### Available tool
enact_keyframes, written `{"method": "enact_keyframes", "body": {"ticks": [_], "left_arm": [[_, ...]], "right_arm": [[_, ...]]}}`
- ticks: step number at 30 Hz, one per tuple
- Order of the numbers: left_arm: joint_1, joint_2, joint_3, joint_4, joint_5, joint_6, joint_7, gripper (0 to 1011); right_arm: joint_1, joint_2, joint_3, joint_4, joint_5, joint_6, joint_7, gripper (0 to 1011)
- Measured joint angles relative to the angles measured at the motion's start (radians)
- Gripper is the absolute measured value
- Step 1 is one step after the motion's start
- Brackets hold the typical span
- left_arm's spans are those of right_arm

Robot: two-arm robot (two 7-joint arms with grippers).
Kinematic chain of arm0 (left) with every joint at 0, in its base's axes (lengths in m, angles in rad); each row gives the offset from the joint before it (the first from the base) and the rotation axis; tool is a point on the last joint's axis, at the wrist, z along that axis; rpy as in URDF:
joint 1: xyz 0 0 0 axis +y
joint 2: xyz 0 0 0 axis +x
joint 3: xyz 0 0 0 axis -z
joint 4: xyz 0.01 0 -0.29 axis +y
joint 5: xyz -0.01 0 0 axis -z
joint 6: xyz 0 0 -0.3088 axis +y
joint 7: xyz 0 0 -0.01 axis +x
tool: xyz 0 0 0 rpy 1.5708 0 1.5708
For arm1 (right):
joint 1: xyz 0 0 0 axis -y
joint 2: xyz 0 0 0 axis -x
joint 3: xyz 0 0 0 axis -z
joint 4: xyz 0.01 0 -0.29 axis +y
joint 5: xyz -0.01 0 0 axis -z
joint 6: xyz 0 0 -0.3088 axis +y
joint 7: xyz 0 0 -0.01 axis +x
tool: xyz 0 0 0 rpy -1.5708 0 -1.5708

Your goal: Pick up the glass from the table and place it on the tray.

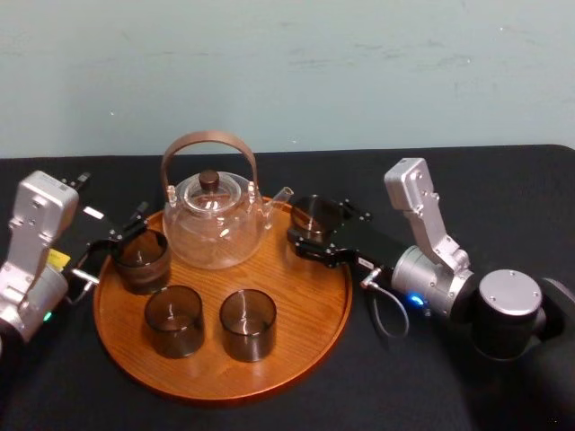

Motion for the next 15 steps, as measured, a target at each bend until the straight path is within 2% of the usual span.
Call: {"method": "enact_keyframes", "body": {"ticks": [15], "left_arm": [[0.000, 0.000, 0.000, 0.000, 0.000, 0.000, 0.000, 1001]], "right_arm": [[0.054, -0.037, -0.040, 0.107, 0.005, -0.029, 0.027, 905]]}}
